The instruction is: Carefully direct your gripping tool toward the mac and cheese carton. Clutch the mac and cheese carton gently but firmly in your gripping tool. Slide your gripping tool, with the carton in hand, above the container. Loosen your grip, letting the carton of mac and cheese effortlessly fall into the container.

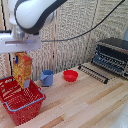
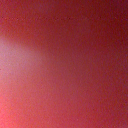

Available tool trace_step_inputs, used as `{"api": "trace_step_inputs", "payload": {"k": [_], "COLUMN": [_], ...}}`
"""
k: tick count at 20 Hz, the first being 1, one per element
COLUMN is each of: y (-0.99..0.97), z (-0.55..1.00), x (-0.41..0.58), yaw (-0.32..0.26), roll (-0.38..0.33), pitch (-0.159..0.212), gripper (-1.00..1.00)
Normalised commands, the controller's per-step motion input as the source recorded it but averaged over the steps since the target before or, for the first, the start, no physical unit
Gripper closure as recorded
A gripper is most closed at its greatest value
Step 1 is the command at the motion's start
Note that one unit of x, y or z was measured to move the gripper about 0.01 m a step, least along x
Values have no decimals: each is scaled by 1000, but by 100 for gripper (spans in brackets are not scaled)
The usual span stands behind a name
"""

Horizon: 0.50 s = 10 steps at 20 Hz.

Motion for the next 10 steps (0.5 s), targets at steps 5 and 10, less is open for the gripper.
{"api": "trace_step_inputs", "payload": {"k": [5,10], "y": [-91,-57], "z": [-357,-325], "x": [242,217], "yaw": [5,35], "roll": [0,5], "pitch": [119,111], "gripper": [100,-100]}}
